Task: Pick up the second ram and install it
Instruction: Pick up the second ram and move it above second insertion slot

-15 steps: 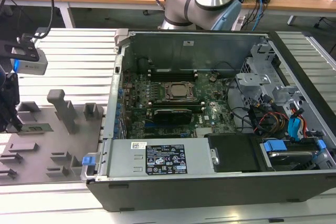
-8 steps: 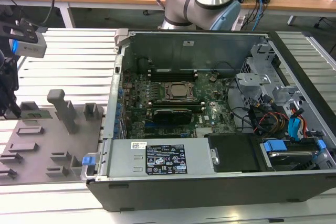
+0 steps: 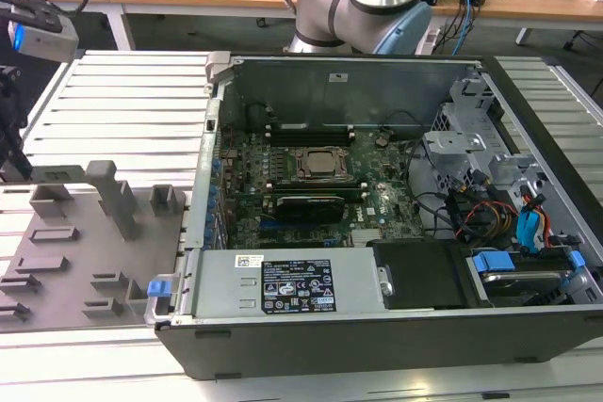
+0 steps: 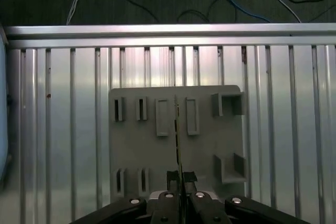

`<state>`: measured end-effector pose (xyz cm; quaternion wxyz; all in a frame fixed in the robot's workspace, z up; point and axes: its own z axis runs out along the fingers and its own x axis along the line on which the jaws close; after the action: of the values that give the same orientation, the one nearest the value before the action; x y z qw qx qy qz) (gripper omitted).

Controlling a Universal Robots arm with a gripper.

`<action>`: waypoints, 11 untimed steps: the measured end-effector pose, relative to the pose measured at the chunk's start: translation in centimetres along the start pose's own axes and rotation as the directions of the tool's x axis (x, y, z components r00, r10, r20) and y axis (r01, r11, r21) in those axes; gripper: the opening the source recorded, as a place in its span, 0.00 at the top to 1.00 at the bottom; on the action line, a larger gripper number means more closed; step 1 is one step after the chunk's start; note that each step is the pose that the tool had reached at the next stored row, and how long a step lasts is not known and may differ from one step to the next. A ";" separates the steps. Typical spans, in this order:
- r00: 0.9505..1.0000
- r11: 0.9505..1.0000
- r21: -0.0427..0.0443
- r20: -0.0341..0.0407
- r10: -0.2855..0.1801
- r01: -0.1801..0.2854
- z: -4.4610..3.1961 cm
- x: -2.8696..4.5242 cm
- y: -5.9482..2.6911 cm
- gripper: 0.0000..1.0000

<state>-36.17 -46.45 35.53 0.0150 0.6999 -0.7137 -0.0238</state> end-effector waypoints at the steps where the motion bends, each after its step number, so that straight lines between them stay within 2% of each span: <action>1: 1.000 1.000 0.000 0.000 0.000 0.000 -0.38 -0.42 0.03 0.86; 5: 1.000 1.000 0.000 0.000 0.000 0.000 -1.24 -1.13 0.09 0.86; 6: 1.000 1.000 0.000 0.001 0.000 0.000 -2.01 -1.56 0.14 0.86; 8: 1.000 1.000 0.000 0.001 0.000 0.000 -2.94 -1.94 0.20 0.86; 10: 1.000 1.000 0.000 0.001 0.000 0.000 -3.84 -2.13 0.25 0.86; 11: 1.000 1.000 0.000 0.001 0.000 0.000 -4.56 -2.23 0.29 0.86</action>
<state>-36.17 -44.28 40.12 0.0145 0.6999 -0.7137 -0.0243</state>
